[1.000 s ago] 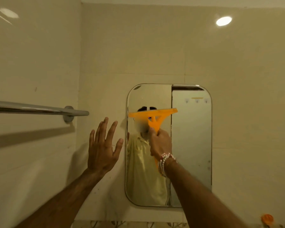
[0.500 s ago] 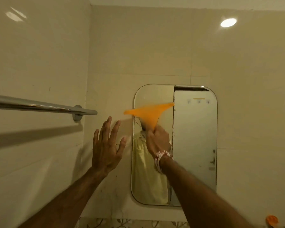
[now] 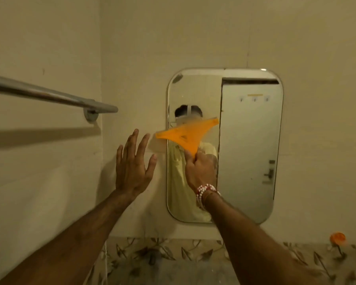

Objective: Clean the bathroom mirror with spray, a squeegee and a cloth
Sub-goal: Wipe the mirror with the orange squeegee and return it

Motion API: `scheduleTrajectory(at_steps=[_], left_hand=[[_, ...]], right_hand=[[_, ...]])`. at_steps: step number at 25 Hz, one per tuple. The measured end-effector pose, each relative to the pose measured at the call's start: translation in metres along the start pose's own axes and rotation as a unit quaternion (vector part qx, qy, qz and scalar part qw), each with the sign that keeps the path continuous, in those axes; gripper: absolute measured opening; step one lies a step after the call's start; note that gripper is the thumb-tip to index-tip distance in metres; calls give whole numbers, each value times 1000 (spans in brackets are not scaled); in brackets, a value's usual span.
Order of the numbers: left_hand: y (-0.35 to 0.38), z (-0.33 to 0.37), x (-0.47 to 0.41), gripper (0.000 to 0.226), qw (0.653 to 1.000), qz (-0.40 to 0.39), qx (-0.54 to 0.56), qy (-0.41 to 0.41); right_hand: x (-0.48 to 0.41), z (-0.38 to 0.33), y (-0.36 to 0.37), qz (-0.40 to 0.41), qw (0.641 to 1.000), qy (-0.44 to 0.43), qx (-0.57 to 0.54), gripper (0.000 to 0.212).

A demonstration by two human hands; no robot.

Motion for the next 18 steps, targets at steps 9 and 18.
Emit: scheduleTrajectory(at_steps=[9, 18], left_hand=[[25, 15, 24, 63, 1000, -25, 3, 15], [22, 36, 13, 63, 1000, -12, 6, 4]], right_hand=[[118, 134, 9, -82, 993, 31, 83, 38], [87, 114, -29, -51, 995, -12, 83, 41]])
Point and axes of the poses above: each hand's wrist, its own x-axis away from the middle knuckle, its own y-axis out of the palm, z = x × y, the point moved 4 cm from there along -x, towards the middle knuckle, and after that the axes turned 3 degrees about y, right-handed, at the moved point
